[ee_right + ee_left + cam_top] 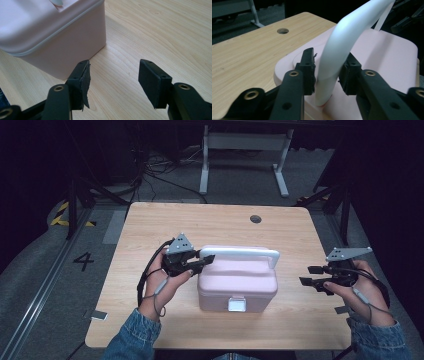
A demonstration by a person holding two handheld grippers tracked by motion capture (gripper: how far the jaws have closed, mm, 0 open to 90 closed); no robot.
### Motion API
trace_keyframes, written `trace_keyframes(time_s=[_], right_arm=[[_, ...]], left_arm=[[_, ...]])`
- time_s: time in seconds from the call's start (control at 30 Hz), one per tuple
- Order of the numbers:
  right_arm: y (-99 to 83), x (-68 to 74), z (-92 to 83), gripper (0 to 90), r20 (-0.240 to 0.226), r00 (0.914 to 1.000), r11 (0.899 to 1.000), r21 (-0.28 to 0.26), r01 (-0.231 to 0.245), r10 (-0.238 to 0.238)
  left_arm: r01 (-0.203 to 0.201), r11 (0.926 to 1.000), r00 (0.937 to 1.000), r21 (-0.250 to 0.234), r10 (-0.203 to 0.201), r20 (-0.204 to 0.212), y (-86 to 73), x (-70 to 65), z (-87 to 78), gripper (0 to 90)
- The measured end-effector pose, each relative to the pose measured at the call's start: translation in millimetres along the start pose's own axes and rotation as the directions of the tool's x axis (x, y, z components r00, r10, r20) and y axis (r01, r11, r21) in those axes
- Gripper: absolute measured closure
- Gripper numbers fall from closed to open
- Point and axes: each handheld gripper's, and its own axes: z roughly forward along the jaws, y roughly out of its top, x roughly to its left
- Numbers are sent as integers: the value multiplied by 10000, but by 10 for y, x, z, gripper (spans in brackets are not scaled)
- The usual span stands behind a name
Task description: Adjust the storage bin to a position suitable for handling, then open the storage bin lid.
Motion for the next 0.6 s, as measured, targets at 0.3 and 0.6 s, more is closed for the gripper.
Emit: trace_keyframes(time_s=[0.3, 0.6], right_arm=[[-15, 14, -3, 437, 34, 10000, 10000, -63, 9, -9], [15, 56, -49, 515, 251, 9996, 9949, -992, 154, -129]], left_arm=[[-164, 9998, 9998, 71, 165, -125, 72, -18, -10, 721], [226, 9997, 9997, -78, -225, 120, 209, 77, -8, 723]])
